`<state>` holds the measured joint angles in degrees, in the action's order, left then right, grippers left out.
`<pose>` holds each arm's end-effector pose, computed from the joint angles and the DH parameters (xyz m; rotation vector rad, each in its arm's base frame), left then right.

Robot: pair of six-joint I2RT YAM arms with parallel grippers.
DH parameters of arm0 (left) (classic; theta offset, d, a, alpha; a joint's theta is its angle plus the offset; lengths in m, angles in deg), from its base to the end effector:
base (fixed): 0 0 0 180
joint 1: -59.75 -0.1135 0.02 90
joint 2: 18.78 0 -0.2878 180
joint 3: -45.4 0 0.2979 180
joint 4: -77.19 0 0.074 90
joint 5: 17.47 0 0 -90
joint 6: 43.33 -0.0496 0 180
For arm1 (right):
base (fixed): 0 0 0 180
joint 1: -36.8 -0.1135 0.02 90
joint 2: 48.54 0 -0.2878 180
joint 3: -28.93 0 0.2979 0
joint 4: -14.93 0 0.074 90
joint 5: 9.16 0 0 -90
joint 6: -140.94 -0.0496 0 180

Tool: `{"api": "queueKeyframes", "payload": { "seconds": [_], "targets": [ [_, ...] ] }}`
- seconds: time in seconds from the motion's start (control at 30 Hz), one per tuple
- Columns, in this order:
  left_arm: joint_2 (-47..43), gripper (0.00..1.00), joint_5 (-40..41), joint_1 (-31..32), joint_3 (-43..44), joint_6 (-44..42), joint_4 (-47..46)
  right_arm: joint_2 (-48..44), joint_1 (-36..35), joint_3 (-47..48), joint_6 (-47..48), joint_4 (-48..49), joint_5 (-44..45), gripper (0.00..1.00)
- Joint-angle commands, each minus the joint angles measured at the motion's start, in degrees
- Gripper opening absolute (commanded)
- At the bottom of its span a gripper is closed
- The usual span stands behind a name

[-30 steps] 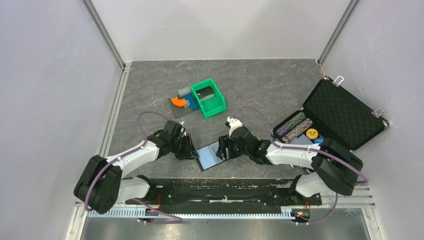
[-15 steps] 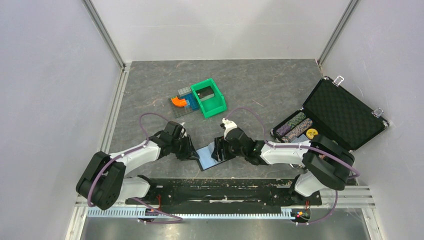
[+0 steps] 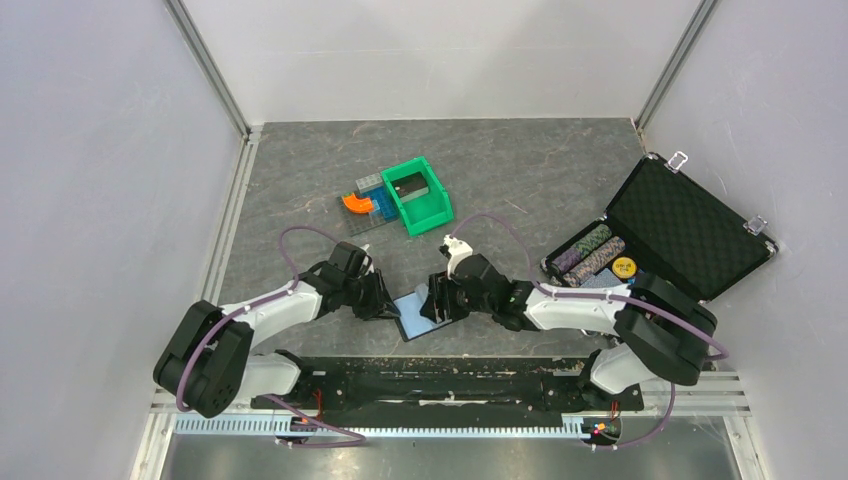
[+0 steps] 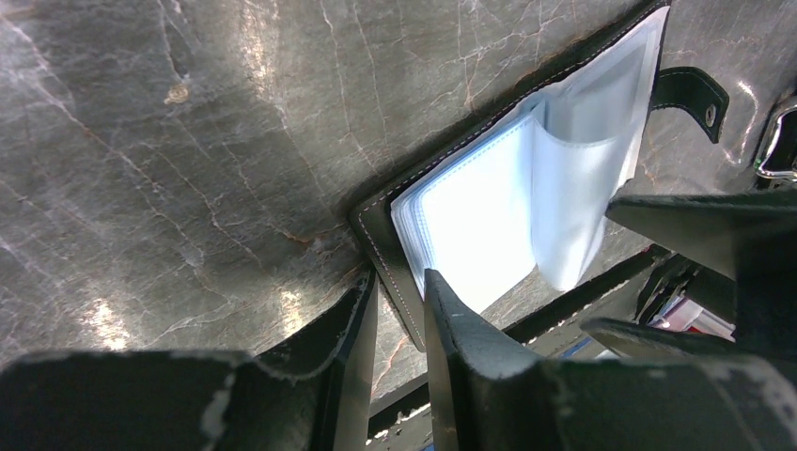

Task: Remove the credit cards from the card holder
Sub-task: Remove the credit card from the card holder.

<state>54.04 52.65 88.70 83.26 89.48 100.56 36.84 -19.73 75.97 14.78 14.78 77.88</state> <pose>0.2040 -0.1321 0.1151 -0.1974 2.7647 -0.8533 0.1783 0.2743 0.1387 -0.4558 2.3671 0.8844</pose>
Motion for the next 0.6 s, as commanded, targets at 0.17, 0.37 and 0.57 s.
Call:
{"api": "queueKeyframes", "payload": {
  "seconds": [0.17,0.37,0.57],
  "targets": [
    [-3.24,0.32,2.60,0.07,2.81,1.25,3.39,-2.11,-0.38,-0.24,-1.58,8.74,-7.80,0.52],
    [-8.33,0.36,7.01,-0.02,5.34,1.05,8.78,-1.25,-0.55,-0.61,-3.22,11.60,-10.35,0.49],
    [-14.15,0.39,8.60,-0.03,5.50,2.43,9.31,0.71,-1.47,-0.29,-4.02,13.82,-13.62,0.49]
  ]
}}
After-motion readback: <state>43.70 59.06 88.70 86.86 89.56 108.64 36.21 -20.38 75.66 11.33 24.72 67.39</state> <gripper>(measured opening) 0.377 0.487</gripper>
